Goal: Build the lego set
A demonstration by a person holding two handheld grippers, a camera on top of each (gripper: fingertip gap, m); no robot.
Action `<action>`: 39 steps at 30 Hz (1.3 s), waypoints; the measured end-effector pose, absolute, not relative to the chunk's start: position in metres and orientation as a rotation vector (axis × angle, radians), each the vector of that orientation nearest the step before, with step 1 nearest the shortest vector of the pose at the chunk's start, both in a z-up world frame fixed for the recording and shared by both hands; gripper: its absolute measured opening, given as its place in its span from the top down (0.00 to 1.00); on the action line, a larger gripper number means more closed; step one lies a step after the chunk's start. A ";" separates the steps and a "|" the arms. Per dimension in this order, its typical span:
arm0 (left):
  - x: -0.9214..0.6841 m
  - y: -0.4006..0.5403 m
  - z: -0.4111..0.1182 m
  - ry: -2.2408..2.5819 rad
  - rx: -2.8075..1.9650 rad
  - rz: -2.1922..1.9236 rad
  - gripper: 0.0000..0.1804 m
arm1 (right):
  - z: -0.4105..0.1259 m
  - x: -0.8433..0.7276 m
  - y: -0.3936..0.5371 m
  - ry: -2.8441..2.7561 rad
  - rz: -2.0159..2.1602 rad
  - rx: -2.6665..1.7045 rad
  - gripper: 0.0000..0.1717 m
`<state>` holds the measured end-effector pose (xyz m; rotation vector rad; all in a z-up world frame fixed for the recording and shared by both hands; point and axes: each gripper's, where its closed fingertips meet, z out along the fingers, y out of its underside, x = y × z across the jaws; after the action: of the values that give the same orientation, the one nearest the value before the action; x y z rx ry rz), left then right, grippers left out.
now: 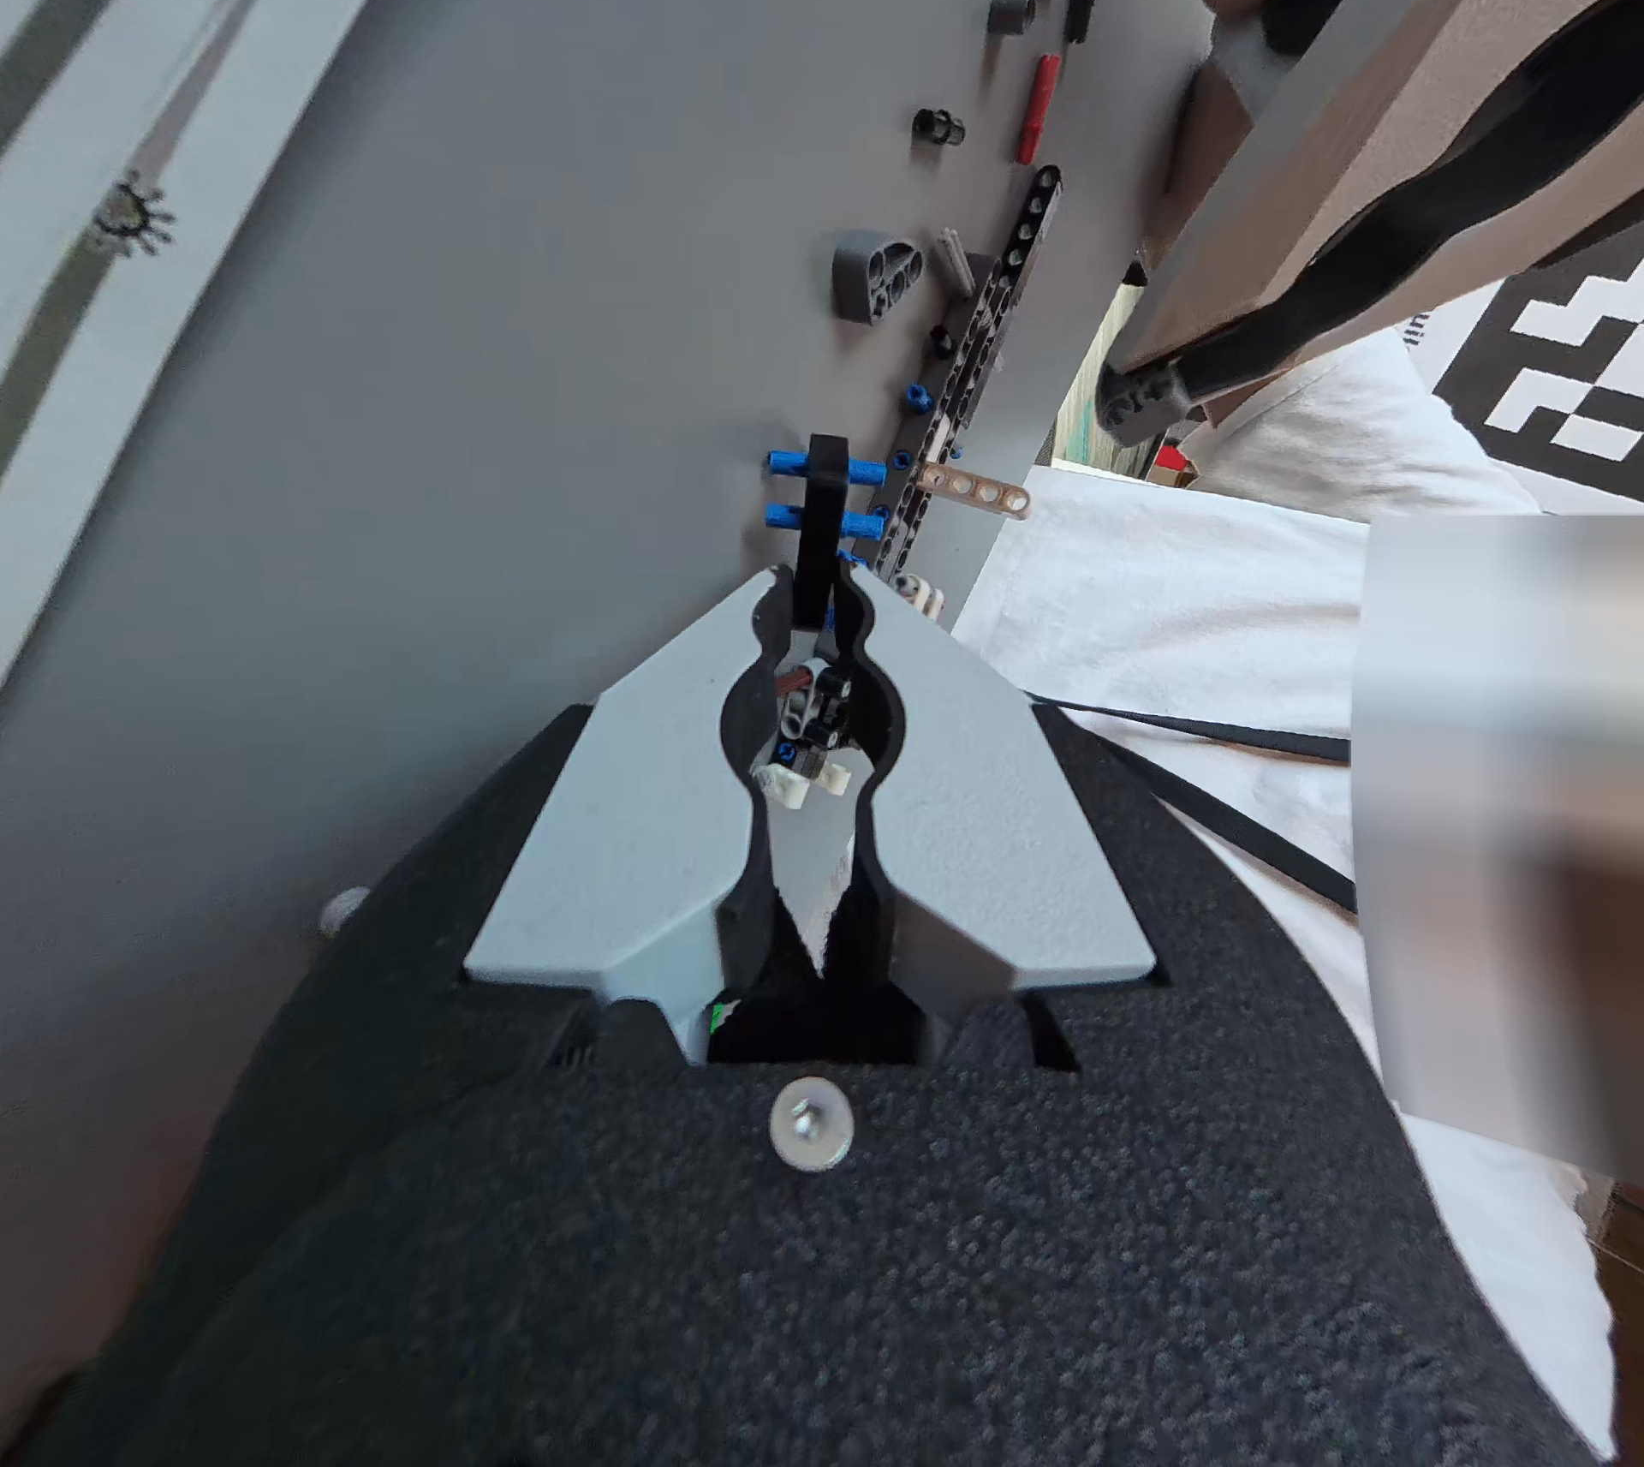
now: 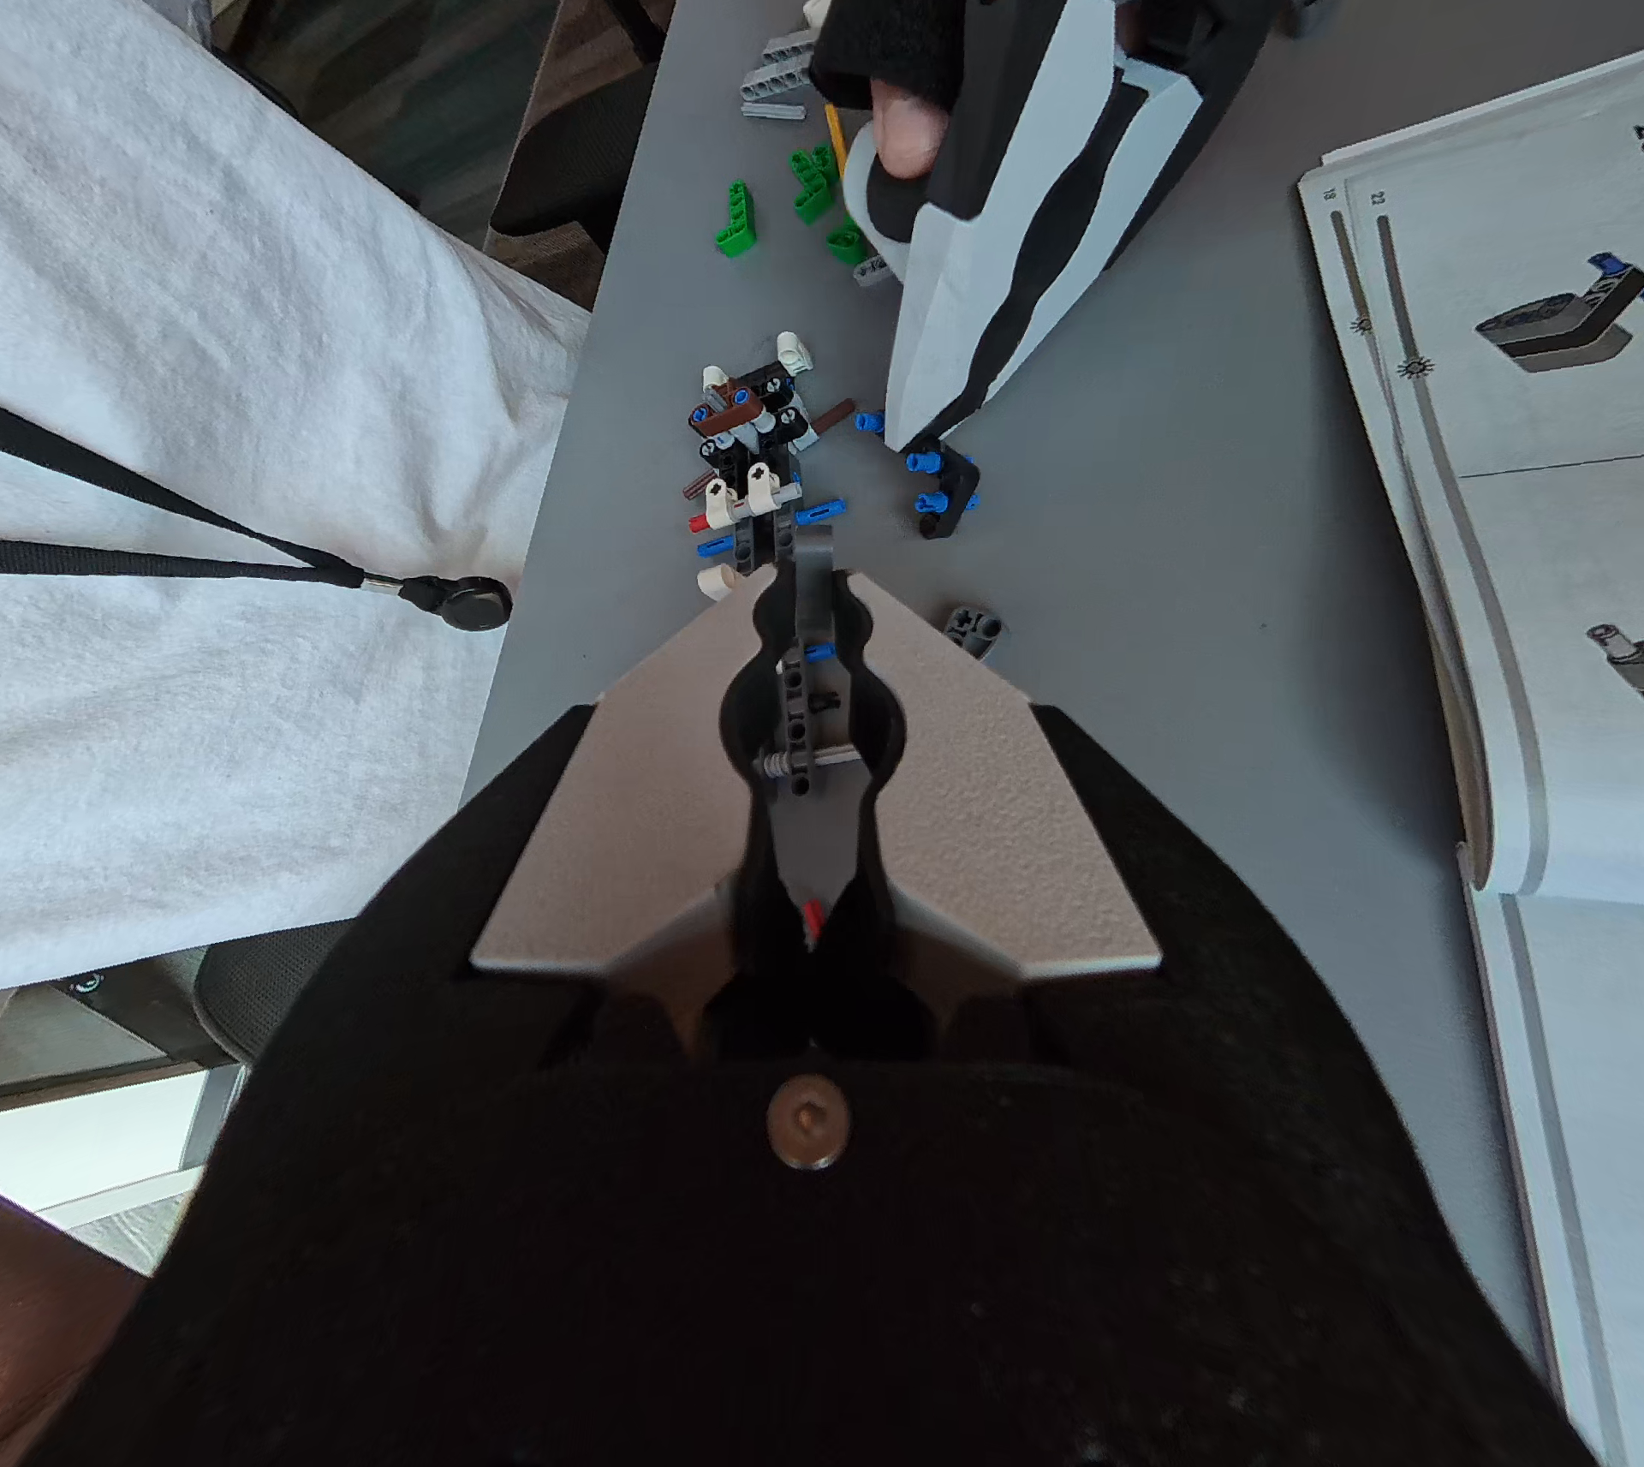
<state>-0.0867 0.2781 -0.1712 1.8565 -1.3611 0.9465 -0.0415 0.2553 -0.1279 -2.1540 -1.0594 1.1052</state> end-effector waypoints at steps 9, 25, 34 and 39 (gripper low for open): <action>-0.090 0.289 -0.170 -1.503 1.797 0.989 0.86 | -0.132 -0.040 0.256 -1.050 1.114 -2.167 0.97; -0.098 0.282 -0.157 -3.404 1.073 0.575 0.86 | -0.137 -0.034 0.260 -1.022 1.111 -2.186 0.96; -0.096 0.279 -0.174 -3.502 0.536 0.285 0.84 | -0.138 -0.032 0.259 -1.017 1.107 -2.193 0.97; -0.090 0.272 -0.174 -3.260 0.810 0.441 0.76 | -0.138 -0.030 0.259 -1.016 1.106 -2.196 0.97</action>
<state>-0.0904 0.2716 -0.1738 0.8096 -3.2602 0.4407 -0.0302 0.2590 -0.1377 -2.1956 -1.0162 1.1063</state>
